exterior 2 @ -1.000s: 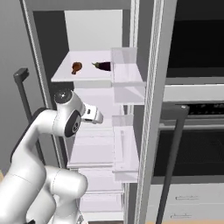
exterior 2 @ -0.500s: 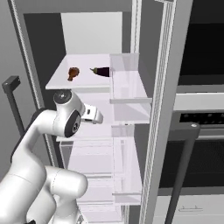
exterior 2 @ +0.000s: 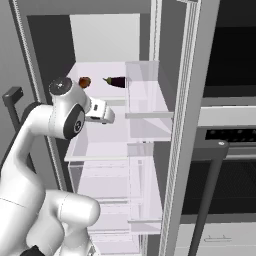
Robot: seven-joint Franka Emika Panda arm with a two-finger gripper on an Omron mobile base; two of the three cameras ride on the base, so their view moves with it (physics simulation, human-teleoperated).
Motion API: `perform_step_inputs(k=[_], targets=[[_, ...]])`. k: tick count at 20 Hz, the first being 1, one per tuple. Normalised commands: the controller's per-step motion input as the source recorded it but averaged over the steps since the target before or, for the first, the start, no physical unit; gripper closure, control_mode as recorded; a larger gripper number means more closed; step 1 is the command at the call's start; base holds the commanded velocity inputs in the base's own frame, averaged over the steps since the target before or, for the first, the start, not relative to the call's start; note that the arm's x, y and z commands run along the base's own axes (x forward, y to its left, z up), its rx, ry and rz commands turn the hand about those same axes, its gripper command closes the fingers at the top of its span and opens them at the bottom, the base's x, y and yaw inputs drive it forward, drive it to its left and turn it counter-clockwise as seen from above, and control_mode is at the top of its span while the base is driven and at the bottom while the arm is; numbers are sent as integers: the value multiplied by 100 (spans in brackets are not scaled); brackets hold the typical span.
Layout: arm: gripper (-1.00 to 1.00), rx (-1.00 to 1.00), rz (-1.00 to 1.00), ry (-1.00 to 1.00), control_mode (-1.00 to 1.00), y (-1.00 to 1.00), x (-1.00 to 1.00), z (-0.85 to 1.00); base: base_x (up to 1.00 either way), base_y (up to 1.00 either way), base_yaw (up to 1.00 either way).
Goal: Place one eggplant and one chicken drumstick in each tupperware on the nearby counter, to pack two identical lunches.
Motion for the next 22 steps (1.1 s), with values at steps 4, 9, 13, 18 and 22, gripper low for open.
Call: perform_step_inputs(k=[4, 9, 13, 18, 22], targets=[[-100, 0, 10, 0, -100, 0, -69, 100, 0, 0, 0], [-100, 0, 30, 0, -100, 11, -6, 95, 0, 0, 0], [-100, 0, 28, -4, -100, 14, 94, 25, 0, 0, 0], [-100, 0, 11, -6, -100, 39, 100, -7, 0, 0, 0], [-100, 0, 1, 4, -100, 61, 100, -30, 0, 0, 0]])
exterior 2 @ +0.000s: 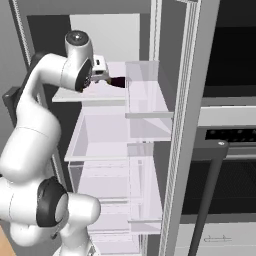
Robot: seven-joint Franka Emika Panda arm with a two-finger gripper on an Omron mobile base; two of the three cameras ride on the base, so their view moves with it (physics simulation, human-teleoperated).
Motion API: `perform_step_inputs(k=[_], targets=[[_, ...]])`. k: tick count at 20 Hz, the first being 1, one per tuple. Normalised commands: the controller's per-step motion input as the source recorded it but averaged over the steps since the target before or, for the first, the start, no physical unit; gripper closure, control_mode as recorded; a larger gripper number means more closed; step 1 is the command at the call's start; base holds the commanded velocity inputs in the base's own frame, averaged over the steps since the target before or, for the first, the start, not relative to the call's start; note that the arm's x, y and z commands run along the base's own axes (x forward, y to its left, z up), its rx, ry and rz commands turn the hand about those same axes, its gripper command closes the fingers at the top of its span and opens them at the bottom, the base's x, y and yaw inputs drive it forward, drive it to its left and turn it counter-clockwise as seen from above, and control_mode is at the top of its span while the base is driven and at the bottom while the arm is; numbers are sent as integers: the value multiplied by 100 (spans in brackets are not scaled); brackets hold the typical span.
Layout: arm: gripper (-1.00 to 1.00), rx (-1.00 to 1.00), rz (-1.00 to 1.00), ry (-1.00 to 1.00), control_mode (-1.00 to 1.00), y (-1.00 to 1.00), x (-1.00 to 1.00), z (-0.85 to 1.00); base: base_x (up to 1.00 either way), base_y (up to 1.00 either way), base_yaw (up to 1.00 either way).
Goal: Place one eggplant and one chicken drumstick in each tupperware on the nearby counter, to pack two identical lunches.
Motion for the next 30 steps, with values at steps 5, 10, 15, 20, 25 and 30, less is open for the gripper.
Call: perform_step_inputs(k=[5, 10, 15, 20, 25, 30], targets=[[-100, 1, 2, 4, -100, 46, 78, -23, 0, 0, 0], [-100, 0, 3, 3, -100, 14, 62, -27, 0, 0, 0], [-100, 0, 1, 1, -100, 0, 55, -27, 0, 0, 0], [-100, 0, 0, 1, -100, 4, 22, -23, 0, 0, 0], [100, 0, -7, 0, -100, 0, -27, -45, 0, 0, 0], [100, -1, -3, -3, -100, 0, -4, -18, 0, 0, 0]])
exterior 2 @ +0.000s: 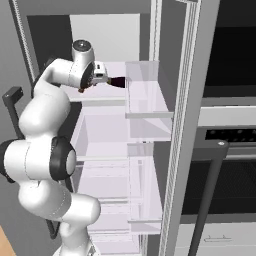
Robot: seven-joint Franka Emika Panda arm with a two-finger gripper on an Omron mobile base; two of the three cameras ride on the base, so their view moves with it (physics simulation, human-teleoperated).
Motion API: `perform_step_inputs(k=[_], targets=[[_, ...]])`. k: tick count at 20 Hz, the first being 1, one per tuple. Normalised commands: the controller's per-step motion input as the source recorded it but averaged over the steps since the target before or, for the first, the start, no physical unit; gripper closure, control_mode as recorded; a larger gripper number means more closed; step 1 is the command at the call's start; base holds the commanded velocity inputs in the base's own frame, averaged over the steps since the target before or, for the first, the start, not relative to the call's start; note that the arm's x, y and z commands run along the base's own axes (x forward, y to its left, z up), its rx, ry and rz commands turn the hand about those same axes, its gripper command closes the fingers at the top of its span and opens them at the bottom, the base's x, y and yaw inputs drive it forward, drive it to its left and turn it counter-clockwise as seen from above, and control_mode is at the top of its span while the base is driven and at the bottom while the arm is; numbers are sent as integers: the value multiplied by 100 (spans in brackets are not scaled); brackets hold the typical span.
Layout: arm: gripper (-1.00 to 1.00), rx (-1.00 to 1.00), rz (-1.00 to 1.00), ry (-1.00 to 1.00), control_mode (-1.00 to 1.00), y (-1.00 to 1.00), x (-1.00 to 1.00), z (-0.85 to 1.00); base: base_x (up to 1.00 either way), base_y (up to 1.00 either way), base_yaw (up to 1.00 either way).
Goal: Place one eggplant and one chicken drumstick in each tupperware on the nearby counter, to pack two identical lunches.
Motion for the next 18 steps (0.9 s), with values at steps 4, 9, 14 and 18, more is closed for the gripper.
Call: perform_step_inputs(k=[4, 9, 14, 18], targets=[[100, 0, 0, -4, -100, -2, -29, -12, 0, 0, 0], [100, 2, -5, -70, -100, -16, -100, 1, 0, 0, 0], [100, 5, -8, -55, -100, -10, -100, 4, 0, 0, 0], [100, 4, -14, 14, -100, -3, -100, 0, 0, 0, 0]])
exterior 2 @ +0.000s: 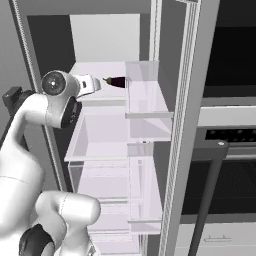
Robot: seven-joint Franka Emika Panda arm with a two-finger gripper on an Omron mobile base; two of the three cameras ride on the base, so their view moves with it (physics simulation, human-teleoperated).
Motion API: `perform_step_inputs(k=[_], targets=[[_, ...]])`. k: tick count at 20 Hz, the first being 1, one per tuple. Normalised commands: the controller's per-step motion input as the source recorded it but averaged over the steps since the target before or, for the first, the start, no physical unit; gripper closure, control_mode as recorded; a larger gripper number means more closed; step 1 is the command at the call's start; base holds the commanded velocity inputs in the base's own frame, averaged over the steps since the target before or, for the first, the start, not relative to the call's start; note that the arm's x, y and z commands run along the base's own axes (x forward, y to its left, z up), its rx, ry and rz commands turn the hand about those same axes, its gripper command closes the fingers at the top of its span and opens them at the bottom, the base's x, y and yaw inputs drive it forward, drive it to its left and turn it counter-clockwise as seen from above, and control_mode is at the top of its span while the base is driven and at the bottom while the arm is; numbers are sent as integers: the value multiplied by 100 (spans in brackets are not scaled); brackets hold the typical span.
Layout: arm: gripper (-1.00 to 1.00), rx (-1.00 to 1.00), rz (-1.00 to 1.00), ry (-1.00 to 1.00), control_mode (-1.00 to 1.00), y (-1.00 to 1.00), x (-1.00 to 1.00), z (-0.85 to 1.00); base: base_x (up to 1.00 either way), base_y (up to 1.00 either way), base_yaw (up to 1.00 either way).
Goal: Place one eggplant and one chicken drumstick in each tupperware on the nearby counter, to pack two identical lunches.
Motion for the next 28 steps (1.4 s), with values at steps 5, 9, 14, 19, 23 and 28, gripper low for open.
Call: perform_step_inputs(k=[5, 9, 14, 19, 23, 28], targets=[[100, 0, -16, 38, -100, 0, -100, -1, 0, 0, 0], [100, 0, -17, 40, -100, -13, -100, -43, 0, 0, 0], [100, 0, -9, 24, -100, -31, -71, -100, 0, 0, 0], [100, 0, 0, 23, 100, 5, -55, -80, -20, 5, 0], [100, 0, 0, 0, 100, 0, 0, 0, -100, 47, -27], [100, 0, 0, 0, 100, 0, 0, 0, -100, 52, -61]])
